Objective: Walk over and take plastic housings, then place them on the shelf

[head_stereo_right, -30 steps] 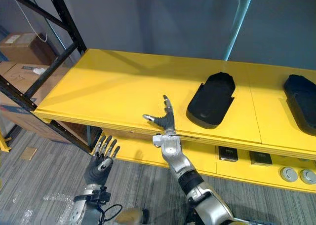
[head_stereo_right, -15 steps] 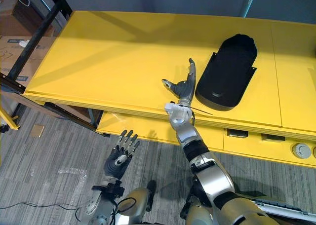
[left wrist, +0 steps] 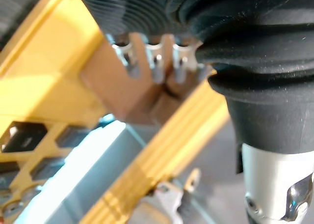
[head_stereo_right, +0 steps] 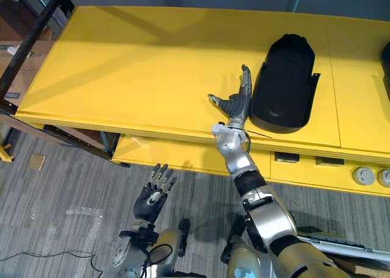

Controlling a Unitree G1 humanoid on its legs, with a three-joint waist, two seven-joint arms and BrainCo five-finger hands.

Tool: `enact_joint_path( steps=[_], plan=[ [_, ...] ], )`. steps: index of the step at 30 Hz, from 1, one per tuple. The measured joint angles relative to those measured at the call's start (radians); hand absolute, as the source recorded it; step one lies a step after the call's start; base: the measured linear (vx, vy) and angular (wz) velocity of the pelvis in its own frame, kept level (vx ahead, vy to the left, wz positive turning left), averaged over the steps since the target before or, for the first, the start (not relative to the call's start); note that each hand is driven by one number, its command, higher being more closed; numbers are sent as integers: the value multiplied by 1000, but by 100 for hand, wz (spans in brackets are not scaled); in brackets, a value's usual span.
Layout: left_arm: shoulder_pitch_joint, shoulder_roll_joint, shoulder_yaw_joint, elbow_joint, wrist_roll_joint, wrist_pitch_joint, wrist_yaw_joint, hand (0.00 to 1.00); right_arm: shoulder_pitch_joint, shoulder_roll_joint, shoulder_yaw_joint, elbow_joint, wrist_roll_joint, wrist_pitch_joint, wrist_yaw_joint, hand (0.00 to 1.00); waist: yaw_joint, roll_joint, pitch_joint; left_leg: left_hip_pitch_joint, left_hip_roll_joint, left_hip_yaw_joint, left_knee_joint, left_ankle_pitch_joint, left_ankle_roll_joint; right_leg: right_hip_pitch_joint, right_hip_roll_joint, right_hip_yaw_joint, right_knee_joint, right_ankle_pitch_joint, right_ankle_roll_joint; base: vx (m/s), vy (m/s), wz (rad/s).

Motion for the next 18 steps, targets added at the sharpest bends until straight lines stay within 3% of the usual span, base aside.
enact_joint_path(
  steps=[2,5,6,8,12,13,16,18],
  plan=[
    [0,0,-8,3,0,0,0,0,0,-8,0,0,21,-21,30,0,0,0,0,0,0,2,-2,0,0,-1,0,0,-1,0,0,0,0,0],
    [0,0,-9,22,1,0,2,0,1,-27,7,2,98,-95,130,0,-3,-1,0,5,2,9,-4,1,-1,-3,1,5,-2,1,1,15,3,-6],
    [0,1,-8,26,2,0,2,0,5,-30,15,-3,119,-119,166,100,-3,-1,1,9,3,13,-6,1,-1,-3,2,10,-2,1,1,30,5,-10],
    [1,1,0,25,5,0,6,0,41,-32,26,-81,173,-146,227,100,-6,-5,3,18,4,17,-16,2,-2,-1,3,15,-5,1,1,26,2,-8],
    [12,0,34,14,6,2,9,0,224,-35,57,-512,195,-171,310,100,-33,-30,15,20,5,25,-19,1,-2,2,8,21,-20,4,5,19,6,-4],
    [23,-1,48,-4,8,2,19,0,317,-36,58,-693,189,-168,333,100,-45,-43,15,22,6,42,-19,1,-2,2,9,31,-25,6,7,34,16,-14],
    [41,1,80,-23,14,2,45,0,537,-99,37,-968,176,-145,389,100,-73,-64,8,54,8,76,-19,-12,5,15,11,72,-26,7,8,42,50,-34],
    [41,6,79,-24,17,2,66,0,630,-131,9,-1034,179,-130,423,100,-89,-71,4,68,9,99,-19,-23,9,19,13,85,-29,9,11,0,67,-33]
  ],
)
